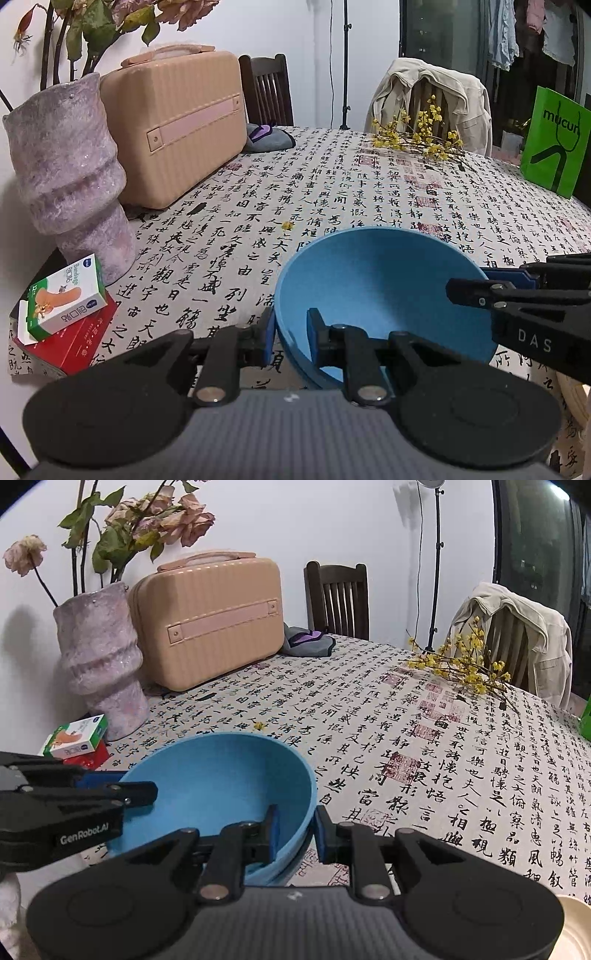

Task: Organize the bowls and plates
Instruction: 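Lower the blue bowl into the placed blue bowl with both grippers, then open both grippers to release the blue bowl onto the other bowl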

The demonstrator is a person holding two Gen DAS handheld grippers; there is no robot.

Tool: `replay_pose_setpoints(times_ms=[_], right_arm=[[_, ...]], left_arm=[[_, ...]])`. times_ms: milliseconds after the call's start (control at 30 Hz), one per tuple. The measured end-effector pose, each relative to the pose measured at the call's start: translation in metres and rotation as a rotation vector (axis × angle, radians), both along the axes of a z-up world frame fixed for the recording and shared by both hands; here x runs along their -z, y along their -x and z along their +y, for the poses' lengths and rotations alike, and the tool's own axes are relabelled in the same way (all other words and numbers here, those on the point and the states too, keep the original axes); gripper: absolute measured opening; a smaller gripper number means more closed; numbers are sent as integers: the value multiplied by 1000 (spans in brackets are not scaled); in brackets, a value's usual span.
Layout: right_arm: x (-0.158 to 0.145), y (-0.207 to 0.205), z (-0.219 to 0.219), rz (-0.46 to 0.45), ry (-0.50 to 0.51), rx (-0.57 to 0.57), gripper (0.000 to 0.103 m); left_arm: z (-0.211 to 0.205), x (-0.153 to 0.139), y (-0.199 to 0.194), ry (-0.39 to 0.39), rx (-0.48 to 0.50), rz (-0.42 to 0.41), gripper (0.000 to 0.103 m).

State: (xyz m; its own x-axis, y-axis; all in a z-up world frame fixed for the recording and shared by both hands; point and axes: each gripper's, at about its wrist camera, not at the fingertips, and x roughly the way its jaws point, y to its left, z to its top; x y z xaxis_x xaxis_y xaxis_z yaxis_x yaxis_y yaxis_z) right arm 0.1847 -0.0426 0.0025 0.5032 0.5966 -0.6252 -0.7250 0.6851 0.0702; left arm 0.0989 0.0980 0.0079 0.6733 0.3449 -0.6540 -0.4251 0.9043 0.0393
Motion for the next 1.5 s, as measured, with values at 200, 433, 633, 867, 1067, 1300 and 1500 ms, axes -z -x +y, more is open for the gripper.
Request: replay_pose_setpoints(times_ms=[200, 433, 633, 867, 1067, 1300, 1500], right_arm=[[1, 1, 0, -7, 3, -1, 19], [5, 10, 5, -88, 47, -10, 18], [8, 19, 9, -151, 73, -12, 18], [5, 18, 5, -140, 41, -17, 20], [-9, 15, -21, -121, -88, -2, 78], [-10, 22, -63, -112, -179, -21, 103], [3, 35, -84, -124, -173, 16, 103]], left_arm=[[0, 1, -1, -8, -1, -5, 18], [-2, 1, 0, -22, -2, -13, 18], [-3, 1, 0, -29, -1, -24, 18], [0, -3, 4, -20, -6, -60, 22], [2, -17, 22, -23, -9, -148, 63], [0, -15, 63, 10, 22, -308, 103], [1, 6, 91, 93, 10, -380, 103]])
